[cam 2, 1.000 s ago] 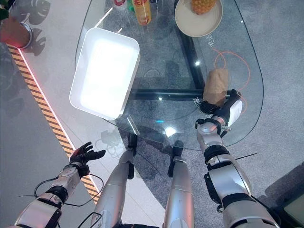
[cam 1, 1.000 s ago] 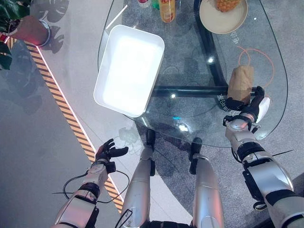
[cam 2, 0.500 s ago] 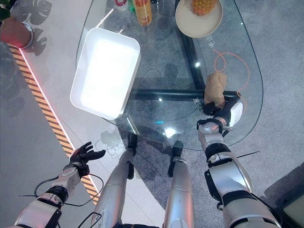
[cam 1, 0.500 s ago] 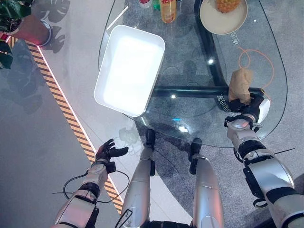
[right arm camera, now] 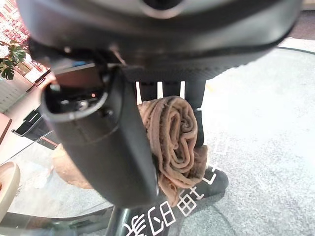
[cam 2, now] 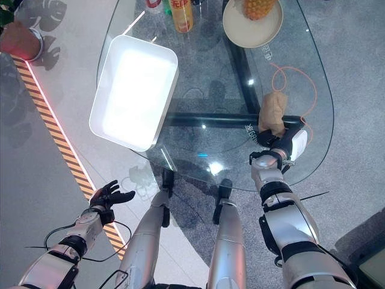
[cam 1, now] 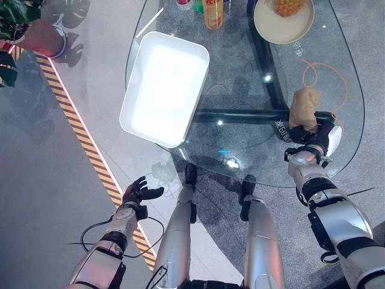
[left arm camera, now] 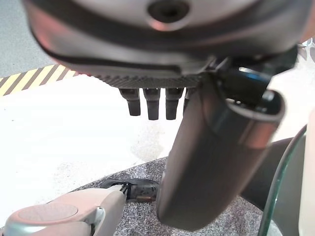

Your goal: Wipe the table with a cloth and put it in the basket.

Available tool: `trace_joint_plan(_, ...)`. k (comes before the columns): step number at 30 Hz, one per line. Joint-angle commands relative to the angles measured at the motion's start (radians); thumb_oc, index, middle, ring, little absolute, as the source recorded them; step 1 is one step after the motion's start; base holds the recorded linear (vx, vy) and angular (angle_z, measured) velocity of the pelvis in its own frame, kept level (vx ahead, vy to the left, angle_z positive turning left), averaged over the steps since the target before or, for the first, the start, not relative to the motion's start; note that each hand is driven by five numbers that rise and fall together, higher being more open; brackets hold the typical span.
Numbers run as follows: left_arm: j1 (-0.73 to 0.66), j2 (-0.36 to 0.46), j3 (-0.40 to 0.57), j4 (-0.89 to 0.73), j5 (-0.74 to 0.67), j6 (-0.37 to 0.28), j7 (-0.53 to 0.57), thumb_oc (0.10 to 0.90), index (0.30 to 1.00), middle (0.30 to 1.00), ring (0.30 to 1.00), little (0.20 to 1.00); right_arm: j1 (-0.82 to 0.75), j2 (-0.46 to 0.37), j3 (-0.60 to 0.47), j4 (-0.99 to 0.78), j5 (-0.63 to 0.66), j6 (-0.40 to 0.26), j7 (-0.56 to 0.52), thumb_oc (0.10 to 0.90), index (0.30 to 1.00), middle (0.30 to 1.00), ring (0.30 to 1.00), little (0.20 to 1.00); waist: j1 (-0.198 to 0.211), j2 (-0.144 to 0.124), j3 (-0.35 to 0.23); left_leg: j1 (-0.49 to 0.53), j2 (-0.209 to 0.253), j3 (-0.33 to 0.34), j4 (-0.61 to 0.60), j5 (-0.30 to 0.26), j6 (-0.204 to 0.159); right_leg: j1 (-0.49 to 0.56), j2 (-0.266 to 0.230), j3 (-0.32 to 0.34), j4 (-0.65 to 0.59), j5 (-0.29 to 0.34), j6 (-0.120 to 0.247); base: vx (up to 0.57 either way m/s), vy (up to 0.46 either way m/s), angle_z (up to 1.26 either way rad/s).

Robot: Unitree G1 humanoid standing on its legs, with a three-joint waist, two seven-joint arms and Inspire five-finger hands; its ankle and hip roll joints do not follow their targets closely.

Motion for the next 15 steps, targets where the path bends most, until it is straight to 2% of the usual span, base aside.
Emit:
trace_joint_plan(1,-0.022,0.005,0.008,0.049,0.000,-0.014,0.033,0.800,0.900,0.900,0.900,0.900,-0.026,-0.050,0.032,0.002,-0.071,-0.007,-0.018,0.100,0.300,0.300,0.300,0.200,0.006,0.007,-0.017,-0.010,-0.070,-0.002,0.115,-0.142,0.048,0.037,0.023,-0.036,-0.157,0.102,0.007,0.00,0.000,0.00)
trace_joint_plan(7,-0.019,0.002,-0.006,0.043,0.007,-0.019,0.035,0.800,0.900,0.900,0.900,0.900,-0.083,-0.065,0.092,-0.037,-0.200,0.015,-0.023,0.100,0.300,0.300,0.300,0.200,0.015,0.007,-0.017,-0.013,-0.075,-0.010,0.111,-0.140,0.051,0.036,0.020,-0.041,-0.168,0.112,0.012,0.00,-0.001,0.01)
trace_joint_plan(9,-0.017,-0.001,-0.014,0.034,0.007,-0.018,0.042,0.800,0.900,0.900,0.900,0.900,-0.122,-0.063,0.142,-0.077,-0.260,0.048,-0.012,0.100,0.300,0.300,0.300,0.200,0.021,0.007,-0.017,-0.013,-0.079,-0.012,0.106,-0.137,0.052,0.035,0.022,-0.042,-0.175,0.117,0.012,0.00,0.000,0.00)
trace_joint_plan(15,-0.006,-0.001,-0.012,0.015,0.009,-0.016,0.042,0.800,0.900,0.900,0.900,0.900,-0.161,-0.051,0.245,-0.184,-0.331,0.115,0.021,0.100,0.300,0.300,0.300,0.200,0.030,0.010,-0.017,-0.012,-0.086,-0.015,0.102,-0.132,0.052,0.037,0.018,-0.047,-0.179,0.119,0.010,0.00,0.006,0.00)
